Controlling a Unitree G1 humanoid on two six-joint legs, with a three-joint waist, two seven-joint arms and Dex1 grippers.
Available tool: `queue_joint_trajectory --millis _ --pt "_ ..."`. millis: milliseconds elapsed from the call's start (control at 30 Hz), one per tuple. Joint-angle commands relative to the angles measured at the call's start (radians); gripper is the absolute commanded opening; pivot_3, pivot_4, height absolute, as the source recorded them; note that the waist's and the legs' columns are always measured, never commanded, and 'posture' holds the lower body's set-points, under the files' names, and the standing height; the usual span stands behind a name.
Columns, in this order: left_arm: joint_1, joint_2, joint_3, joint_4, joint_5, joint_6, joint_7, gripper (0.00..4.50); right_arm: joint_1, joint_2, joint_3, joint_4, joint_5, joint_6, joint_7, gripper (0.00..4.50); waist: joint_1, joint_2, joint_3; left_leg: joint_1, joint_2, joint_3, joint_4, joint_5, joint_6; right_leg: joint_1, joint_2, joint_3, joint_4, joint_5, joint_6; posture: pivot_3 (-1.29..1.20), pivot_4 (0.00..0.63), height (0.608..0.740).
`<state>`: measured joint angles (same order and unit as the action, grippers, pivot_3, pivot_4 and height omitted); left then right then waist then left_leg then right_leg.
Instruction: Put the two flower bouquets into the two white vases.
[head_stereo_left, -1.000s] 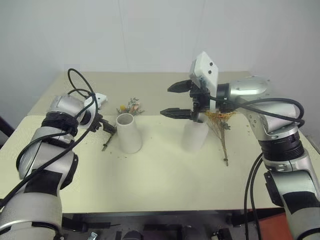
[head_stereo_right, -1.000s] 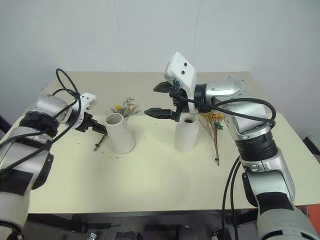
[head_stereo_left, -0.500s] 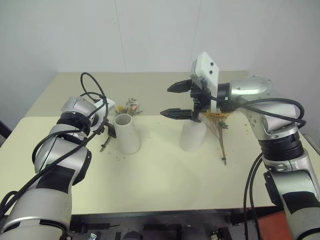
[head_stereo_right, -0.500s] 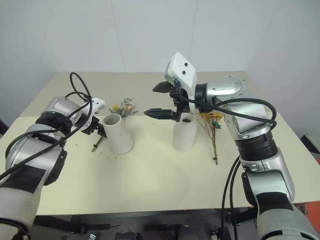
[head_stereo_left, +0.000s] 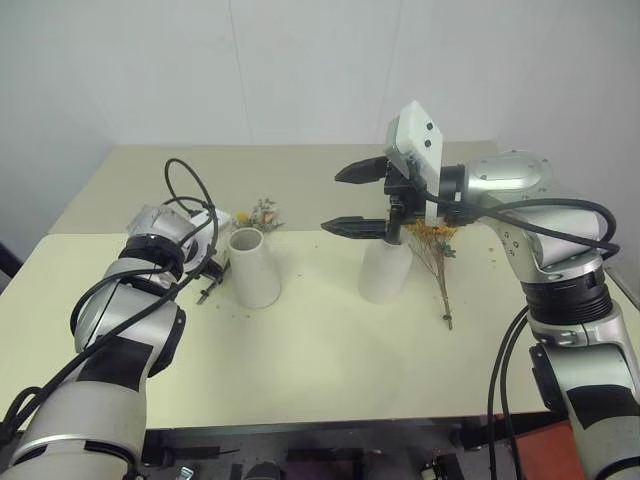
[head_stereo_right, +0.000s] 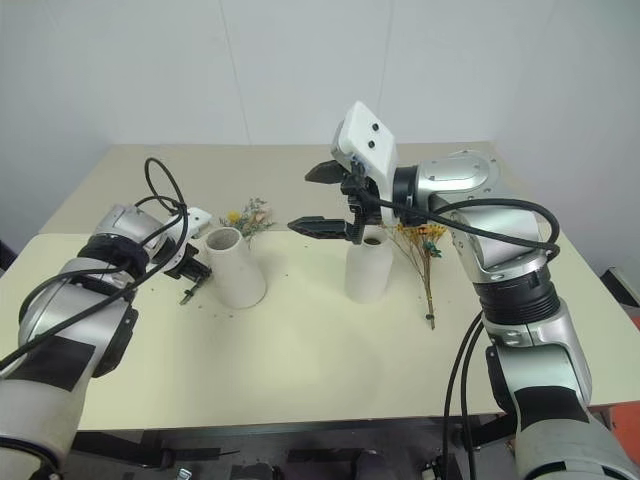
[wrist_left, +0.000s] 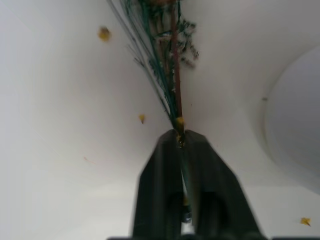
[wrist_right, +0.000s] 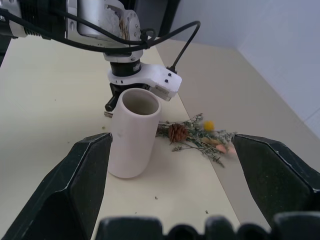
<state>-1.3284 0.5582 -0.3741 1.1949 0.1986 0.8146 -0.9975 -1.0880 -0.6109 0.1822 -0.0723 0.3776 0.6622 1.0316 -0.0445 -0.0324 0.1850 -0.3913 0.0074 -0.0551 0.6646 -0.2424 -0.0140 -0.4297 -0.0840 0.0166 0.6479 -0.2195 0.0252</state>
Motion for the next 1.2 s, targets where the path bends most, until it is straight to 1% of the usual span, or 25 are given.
queue_joint_trajectory --millis 33,200,367,467,633,700,733,767,833,900,933,967,1133,1200 --pt "0.015 0.005 0.010 0.002 0.016 0.008 -0.006 0.02 -0.015 -0.012 -0.043 -0.035 0.020 0.007 0.006 4.50 0.000 0.000 0.000 0.000 0.000 0.000 0.000 0.000 0.000 0.000 0.000 0.000 0.000 0.000 0.000 0.00 0.150 0.740" --pt "0.029 0.012 0.017 -0.008 0.020 0.007 -0.014 0.02 -0.014 -0.017 -0.045 -0.034 0.019 0.006 0.013 4.50 -0.001 0.000 0.000 0.001 0.000 0.000 0.000 0.000 0.000 0.000 0.000 0.000 0.000 0.000 0.000 0.00 0.150 0.740" --pt "0.058 0.046 0.012 -0.051 0.032 -0.036 -0.036 0.02 -0.016 -0.012 -0.042 -0.025 0.014 -0.009 0.021 4.50 -0.002 0.000 0.000 0.001 0.000 0.000 0.000 0.000 0.000 0.000 0.000 0.000 0.000 0.000 0.000 0.00 0.150 0.740" --pt "0.071 0.060 0.010 -0.075 0.040 -0.046 -0.044 0.70 -0.018 -0.006 -0.041 -0.019 0.013 -0.017 0.023 4.50 -0.003 0.000 0.000 0.001 0.000 0.000 0.000 0.000 0.000 0.000 0.000 0.000 0.000 0.000 0.000 0.00 0.150 0.740" --pt "0.070 0.058 0.030 -0.085 0.042 -0.037 -0.036 2.28 -0.018 0.001 -0.039 -0.013 0.011 -0.029 0.026 4.50 0.000 0.000 0.000 0.001 0.000 0.000 0.000 0.000 0.000 0.000 0.000 0.000 0.000 0.000 0.000 0.00 0.150 0.740" --pt "0.068 0.054 0.035 -0.081 0.043 -0.039 -0.025 2.88 -0.017 0.003 -0.040 -0.011 0.011 -0.032 0.027 4.50 0.001 0.000 0.000 0.001 0.000 0.000 0.000 0.000 0.000 0.000 0.000 0.000 0.000 0.000 0.000 0.00 0.150 0.740" --pt "0.068 0.053 0.036 -0.079 0.043 -0.038 -0.027 3.11 -0.017 0.003 -0.041 -0.013 0.011 -0.031 0.028 4.50 0.001 0.000 0.000 0.001 0.000 0.000 0.000 0.000 0.000 0.000 0.000 0.000 0.000 0.000 0.000 0.00 0.150 0.740" --pt "0.069 0.051 0.036 -0.078 0.042 -0.040 -0.029 3.10 -0.017 0.003 -0.042 -0.013 0.011 -0.031 0.028 4.50 0.001 0.000 0.000 0.001 0.000 0.000 0.000 0.000 0.000 0.000 0.000 0.000 0.000 0.000 0.000 0.00 0.150 0.740" --pt "0.073 0.050 0.035 -0.087 0.040 -0.038 -0.040 2.88 -0.016 0.003 -0.045 -0.016 0.013 -0.029 0.028 4.50 0.001 0.000 0.000 0.001 0.000 0.000 0.000 0.000 0.000 0.000 0.000 0.000 0.000 0.000 0.000 0.00 0.150 0.740" --pt "0.075 0.048 0.035 -0.093 0.037 -0.036 -0.052 2.32 -0.016 0.002 -0.047 -0.016 0.013 -0.029 0.028 4.50 0.001 0.000 0.000 0.001 0.000 0.000 0.000 0.000 0.000 0.000 0.000 0.000 0.000 0.000 0.000 0.00 0.150 0.740" --pt "0.075 0.046 0.035 -0.093 0.038 -0.035 -0.052 1.93 -0.016 0.002 -0.047 -0.015 0.013 -0.029 0.028 4.50 0.001 0.000 0.000 0.001 0.000 0.000 0.000 0.000 0.000 0.000 0.000 0.000 0.000 0.000 0.000 0.00 0.150 0.740" --pt "0.076 0.044 0.036 -0.093 0.037 -0.034 -0.054 1.66 -0.016 0.001 -0.048 -0.016 0.012 -0.028 0.028 4.50 0.001 0.000 0.000 0.001 0.000 0.000 0.000 0.000 0.000 0.000 0.000 0.000 0.000 0.000 0.000 0.00 0.150 0.740" --pt "0.074 0.041 0.046 -0.090 0.036 -0.031 -0.036 0.02 -0.010 -0.004 -0.051 -0.024 0.014 -0.023 0.027 4.50 -0.001 0.000 0.000 0.001 0.000 0.000 0.000 0.000 0.000 0.000 0.000 0.000 0.000 0.000 0.000 0.00 0.150 0.740" --pt "0.068 0.040 0.059 -0.081 0.036 -0.026 0.001 0.02 -0.008 -0.004 -0.053 -0.027 0.014 -0.022 0.025 4.50 0.000 0.000 0.000 0.001 0.000 0.000 0.000 0.000 0.000 0.000 0.000 0.000 0.000 0.000 0.000 0.00 0.150 0.740"
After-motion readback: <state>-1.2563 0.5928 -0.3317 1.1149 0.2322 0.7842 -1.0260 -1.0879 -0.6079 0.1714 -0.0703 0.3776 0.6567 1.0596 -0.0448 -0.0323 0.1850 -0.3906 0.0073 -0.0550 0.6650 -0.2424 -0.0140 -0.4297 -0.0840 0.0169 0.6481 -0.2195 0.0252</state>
